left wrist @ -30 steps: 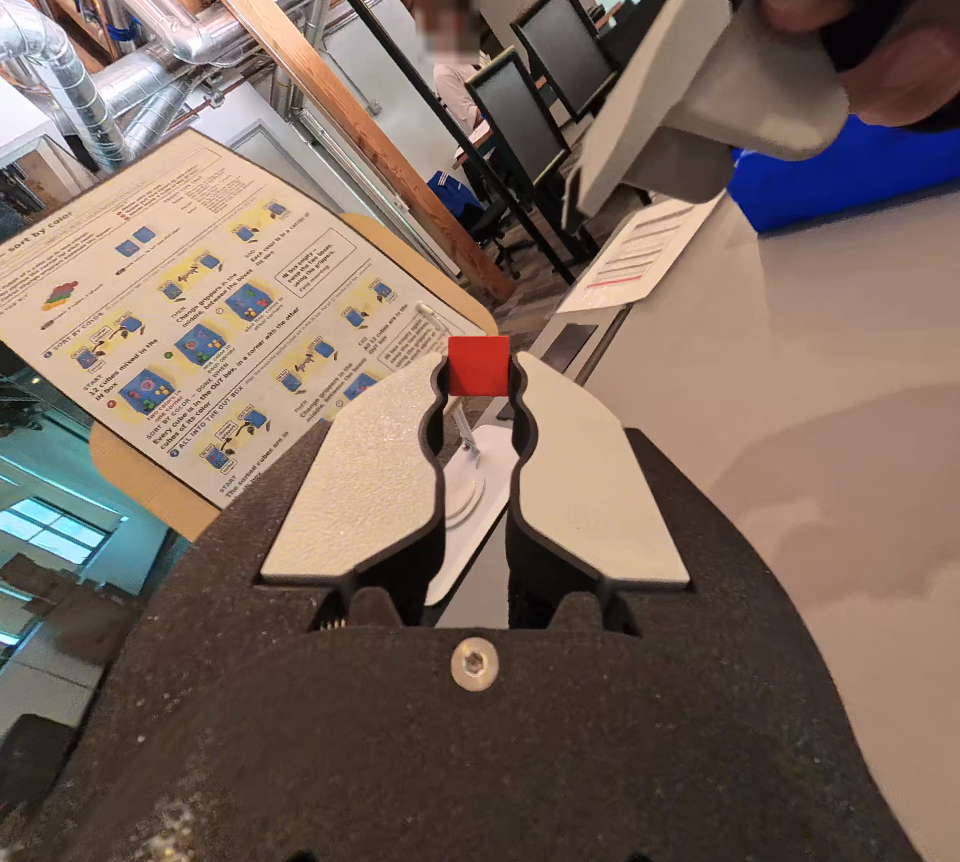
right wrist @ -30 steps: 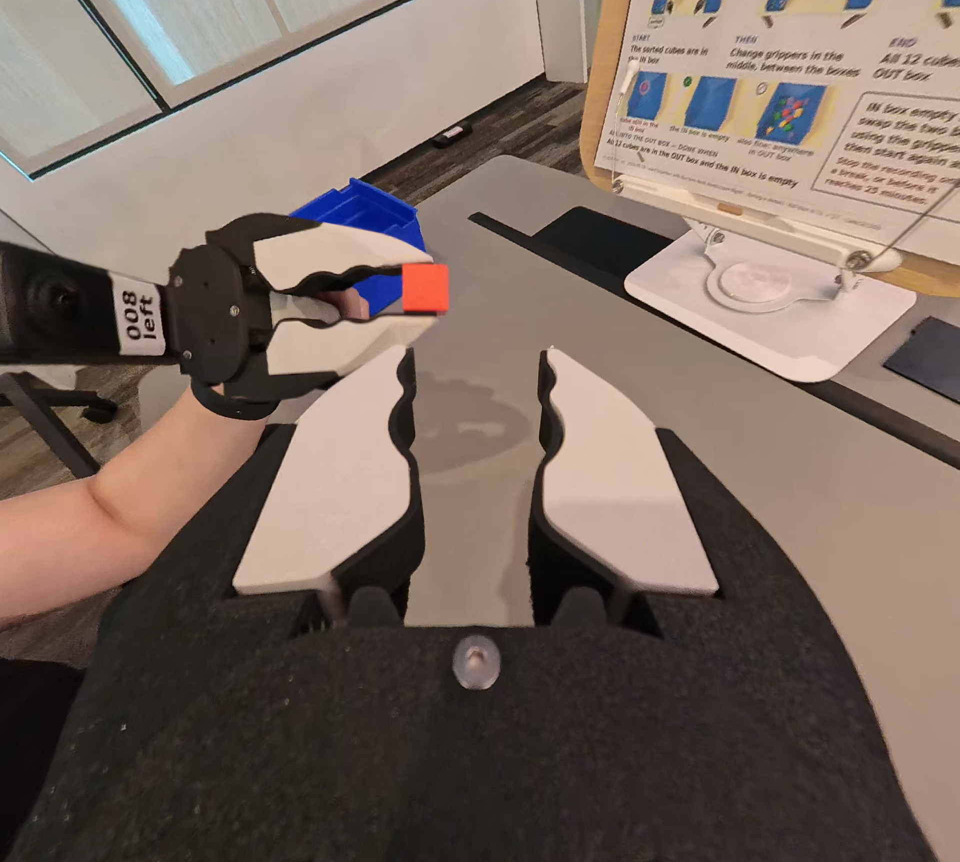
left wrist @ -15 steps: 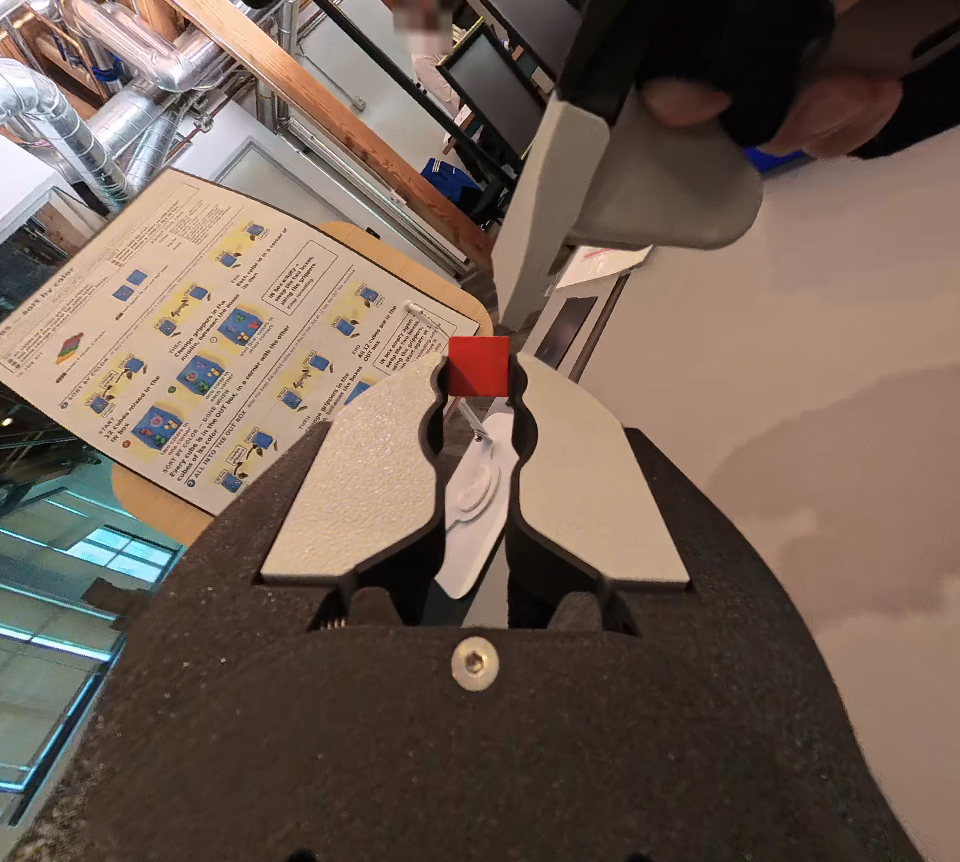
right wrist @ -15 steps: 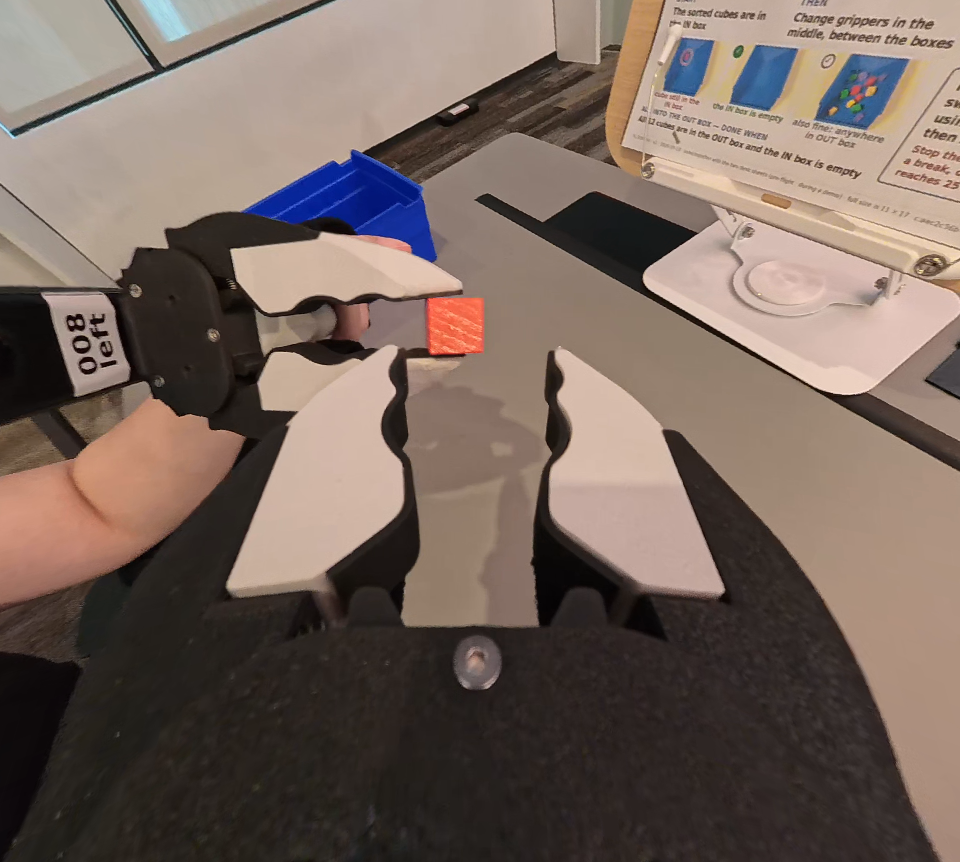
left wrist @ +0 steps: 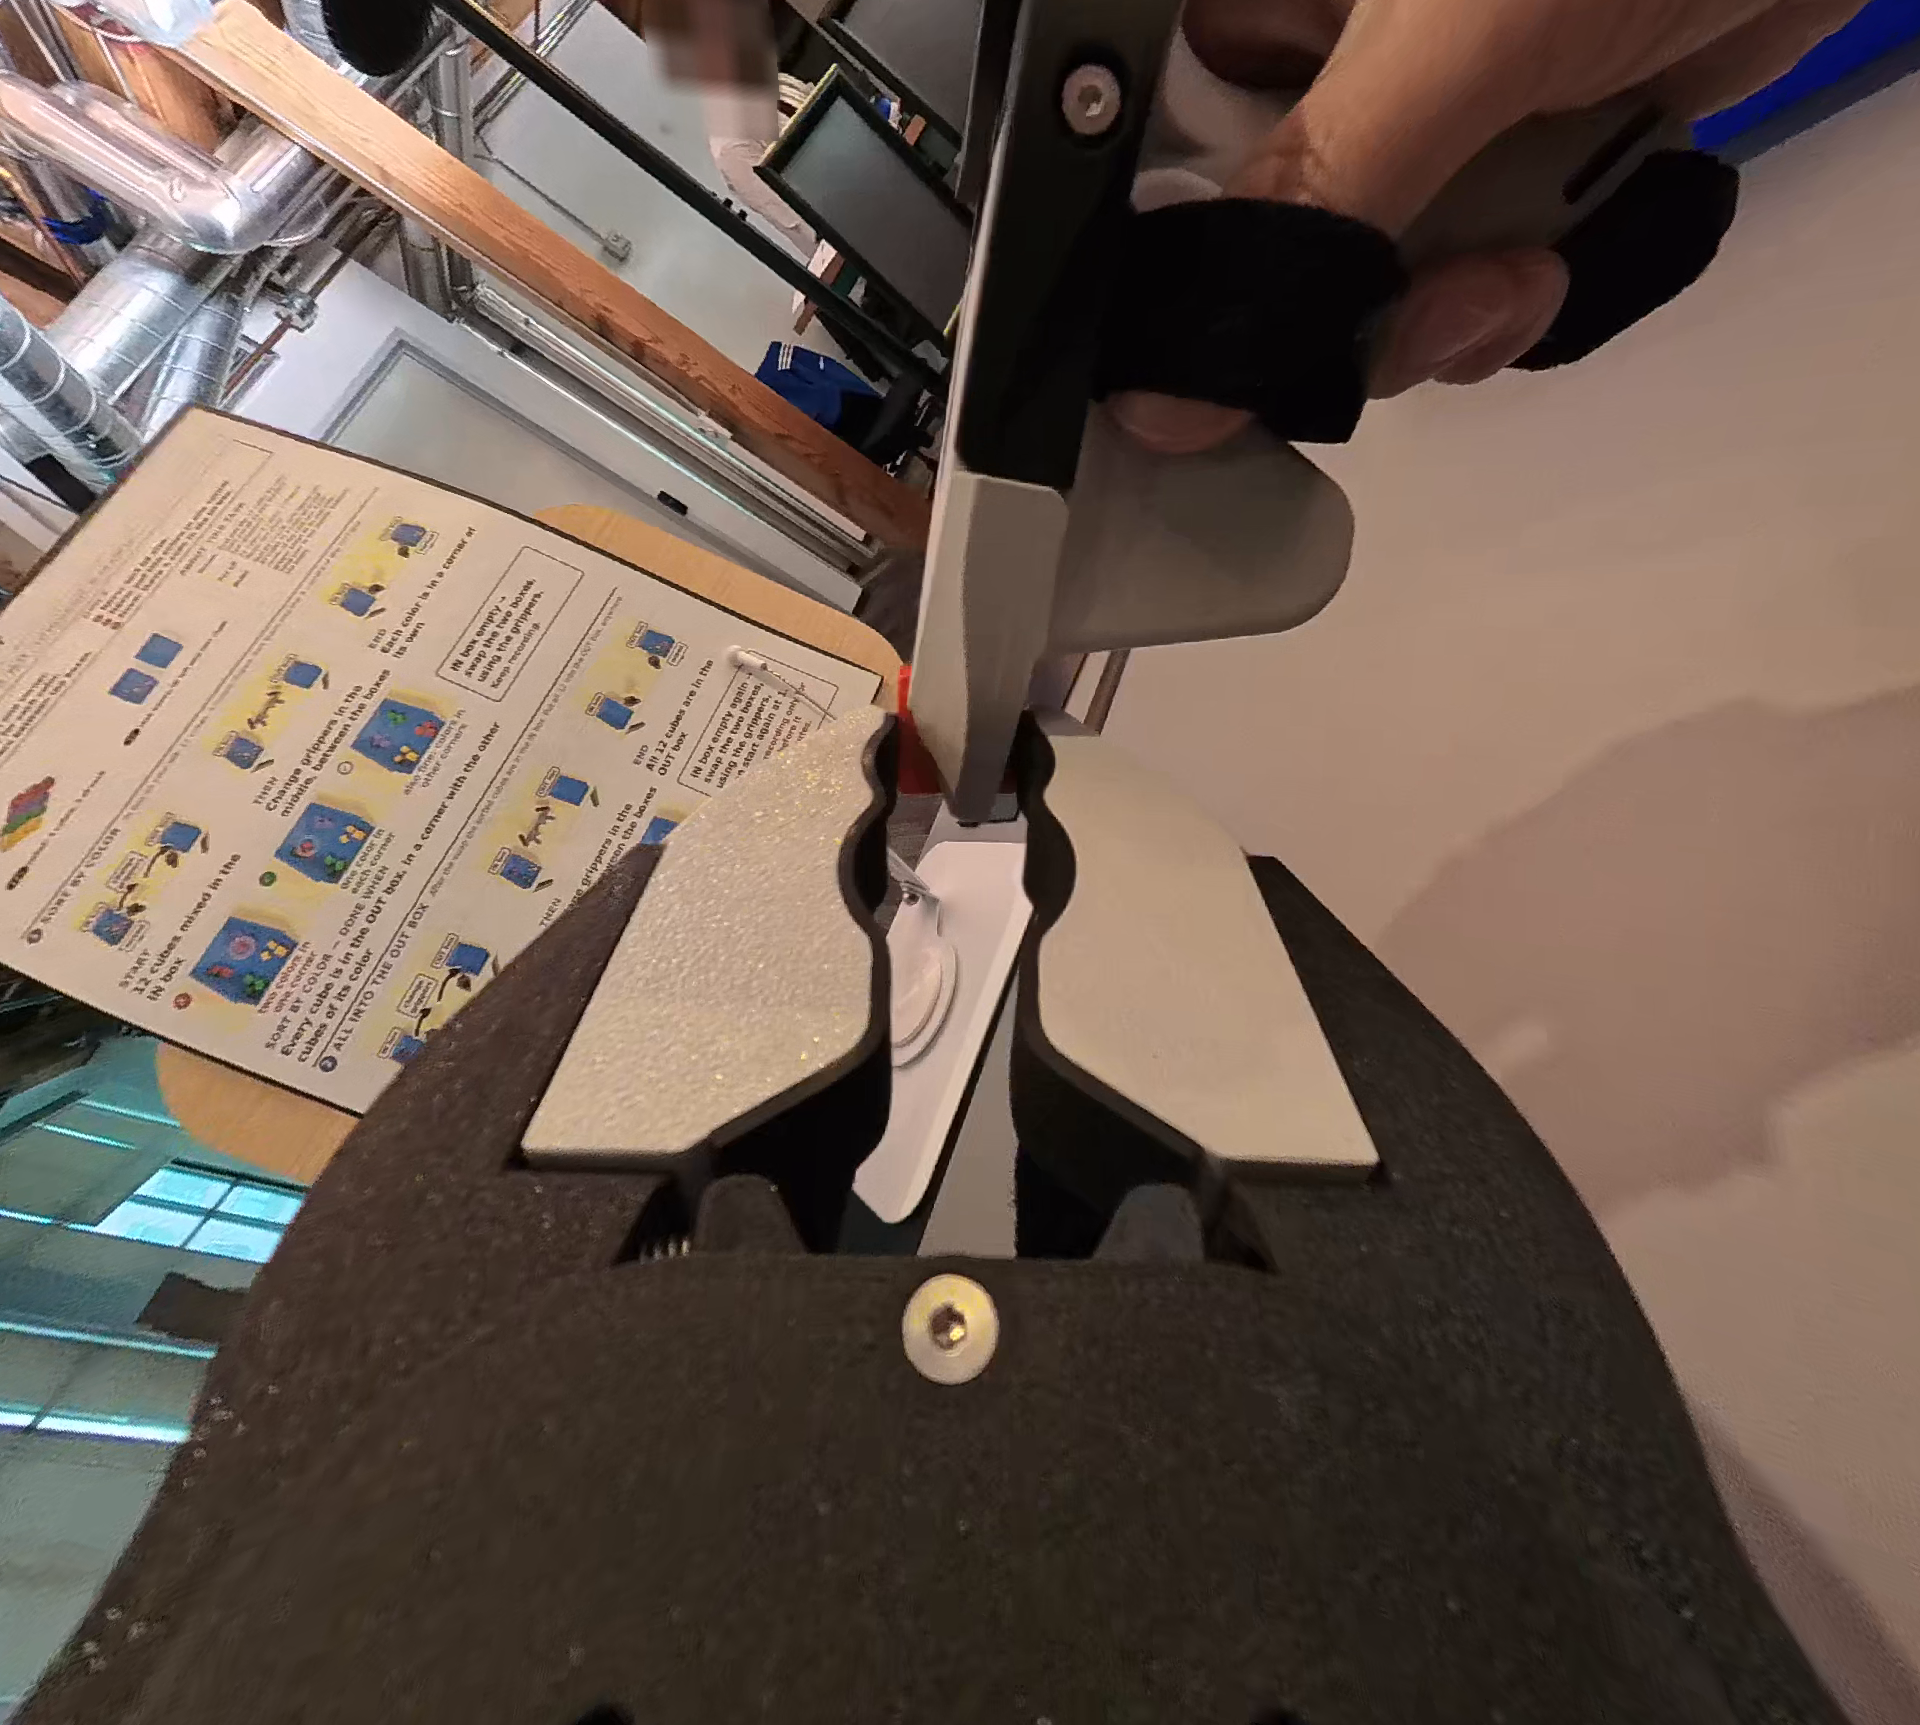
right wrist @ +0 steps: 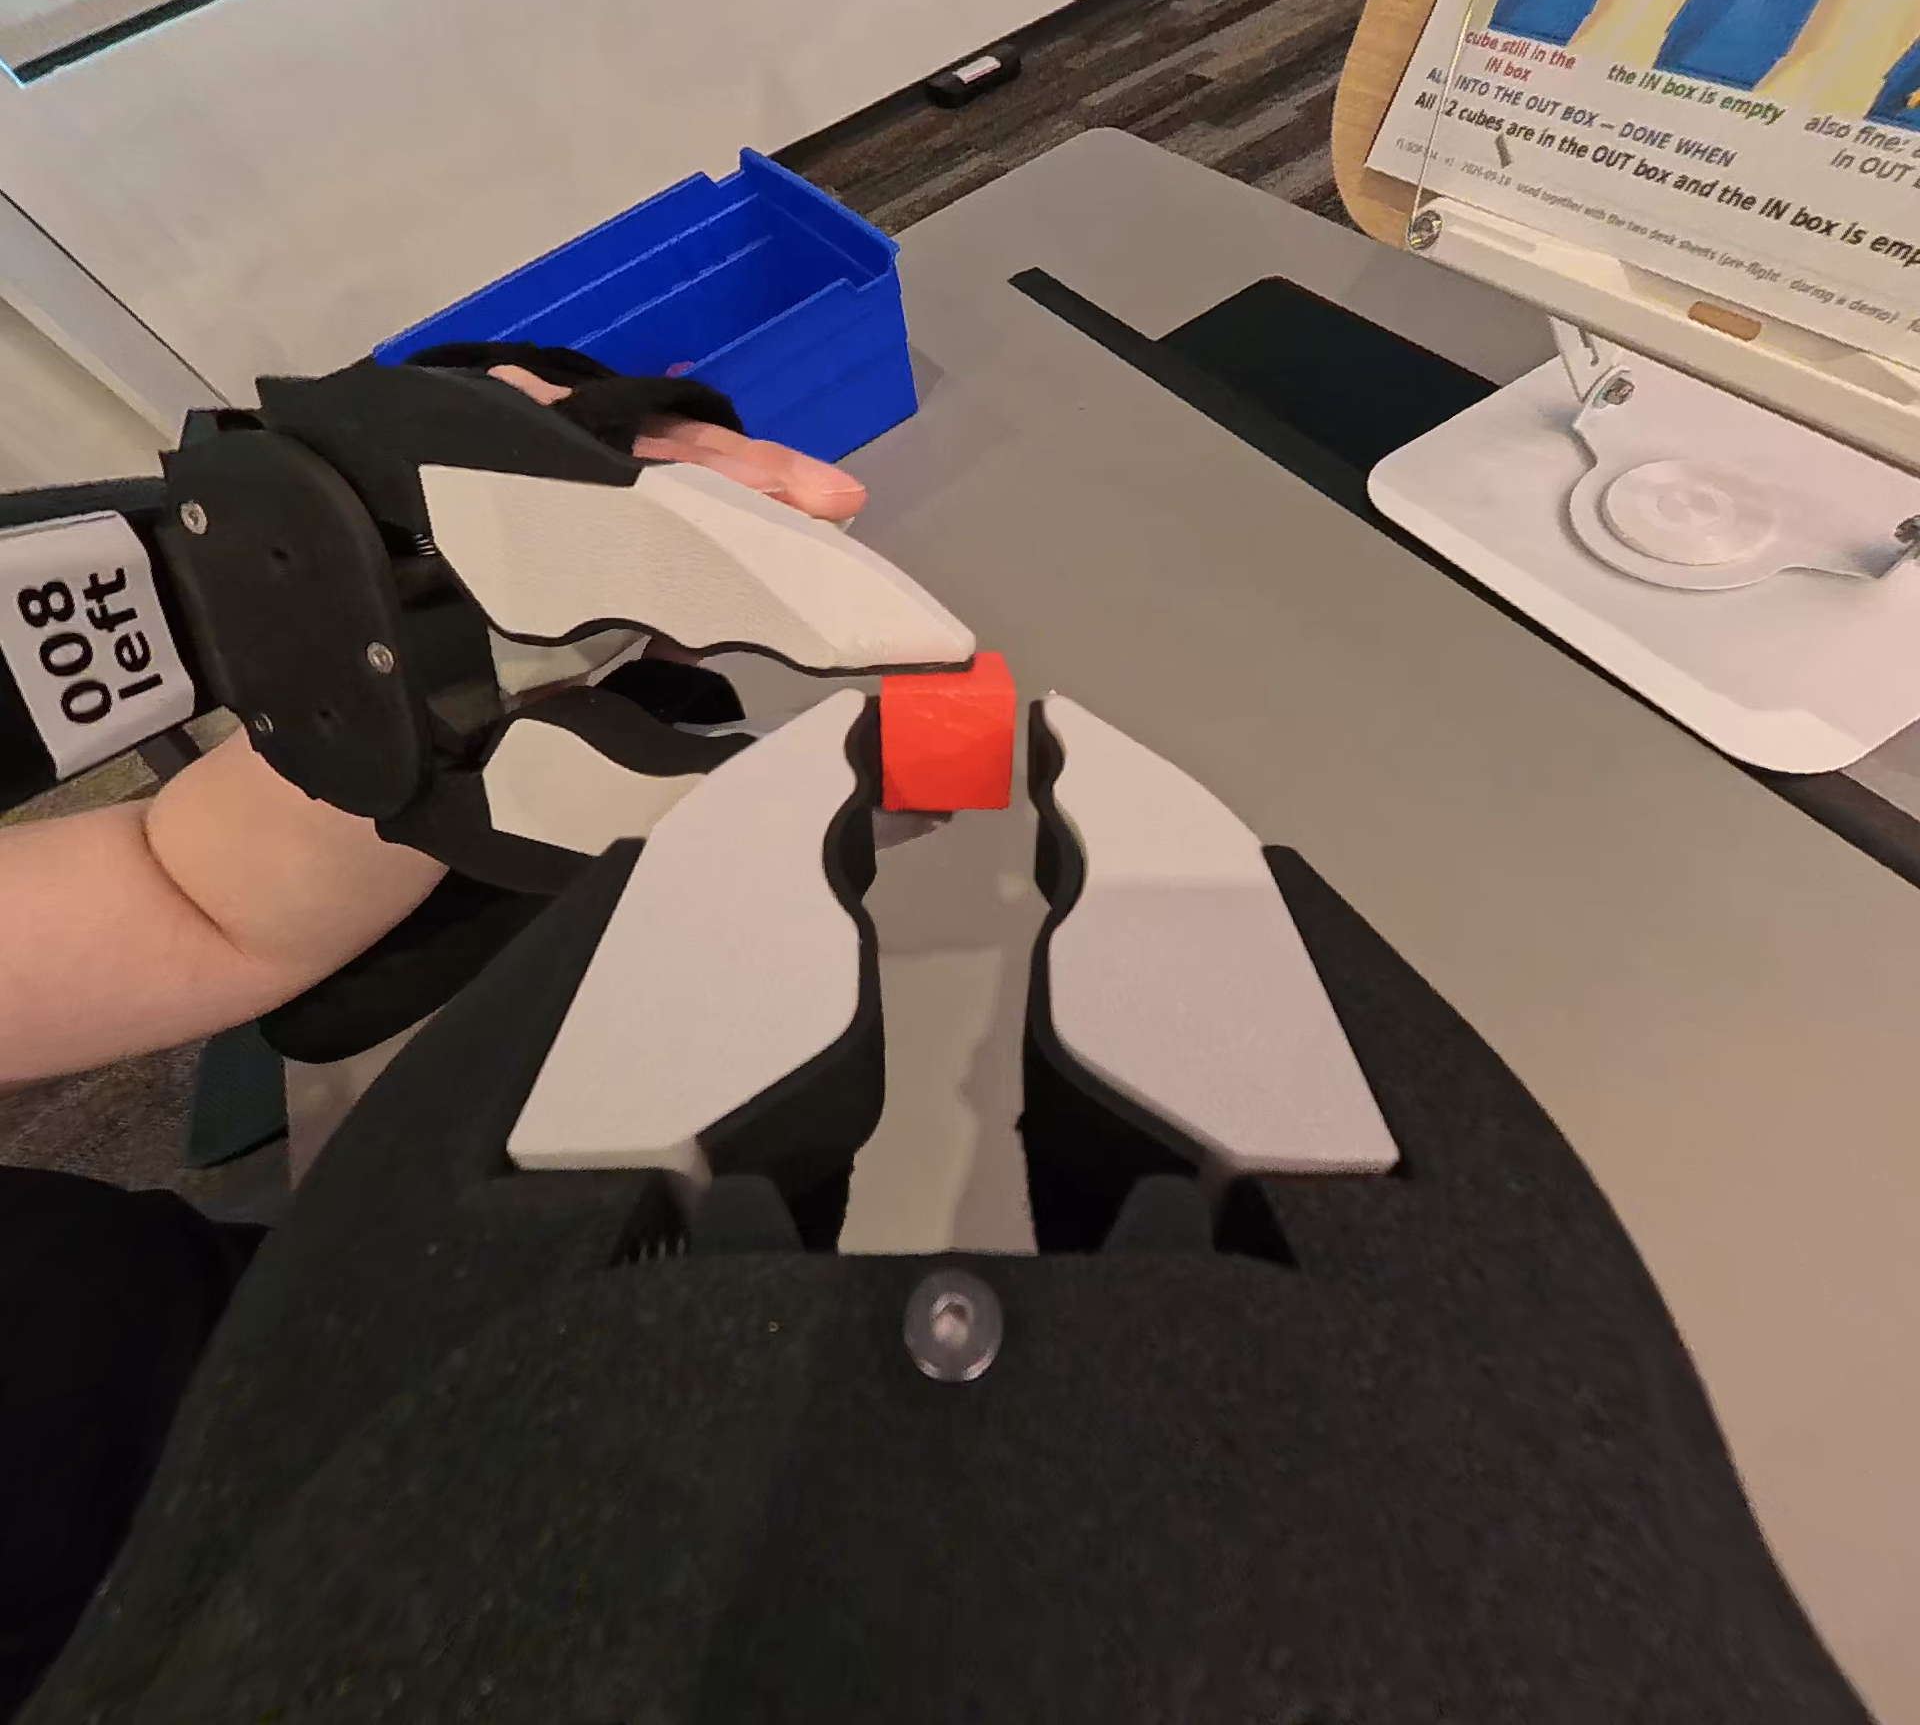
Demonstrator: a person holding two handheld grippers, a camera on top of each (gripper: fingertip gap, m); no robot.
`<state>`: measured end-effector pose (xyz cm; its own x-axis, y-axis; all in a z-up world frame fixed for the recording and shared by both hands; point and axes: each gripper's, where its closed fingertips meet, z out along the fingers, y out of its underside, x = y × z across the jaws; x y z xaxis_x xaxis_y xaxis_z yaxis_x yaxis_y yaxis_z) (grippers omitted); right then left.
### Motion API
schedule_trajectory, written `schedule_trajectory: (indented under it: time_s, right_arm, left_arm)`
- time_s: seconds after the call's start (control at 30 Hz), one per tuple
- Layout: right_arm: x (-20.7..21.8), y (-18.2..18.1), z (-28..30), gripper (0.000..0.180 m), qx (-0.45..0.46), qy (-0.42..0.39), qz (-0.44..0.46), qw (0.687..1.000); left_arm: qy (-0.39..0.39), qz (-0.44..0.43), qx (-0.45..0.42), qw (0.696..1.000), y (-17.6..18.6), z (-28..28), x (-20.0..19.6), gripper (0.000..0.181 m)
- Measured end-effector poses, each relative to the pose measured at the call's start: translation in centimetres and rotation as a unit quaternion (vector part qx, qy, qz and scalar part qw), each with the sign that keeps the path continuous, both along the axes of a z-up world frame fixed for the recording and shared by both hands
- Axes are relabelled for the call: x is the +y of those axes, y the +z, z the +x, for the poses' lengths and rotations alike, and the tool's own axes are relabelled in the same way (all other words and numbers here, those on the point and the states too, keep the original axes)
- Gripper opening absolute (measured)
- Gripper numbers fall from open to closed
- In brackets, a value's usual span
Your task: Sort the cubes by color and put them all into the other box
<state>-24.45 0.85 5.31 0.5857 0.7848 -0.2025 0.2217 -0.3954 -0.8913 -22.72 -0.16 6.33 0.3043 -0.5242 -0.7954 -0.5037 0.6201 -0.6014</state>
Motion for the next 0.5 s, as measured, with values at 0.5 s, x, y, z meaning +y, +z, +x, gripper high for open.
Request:
schedule_trajectory:
  time_s: [0.5]
  right_arm:
    - [0.3, 2.6, 5.9, 0.022, 0.006, -0.023, 0.011, 1.000]
  left_arm:
    - [-0.009, -0.078, -0.057, 0.995, 0.5, 0.0, -0.1, 0.045]
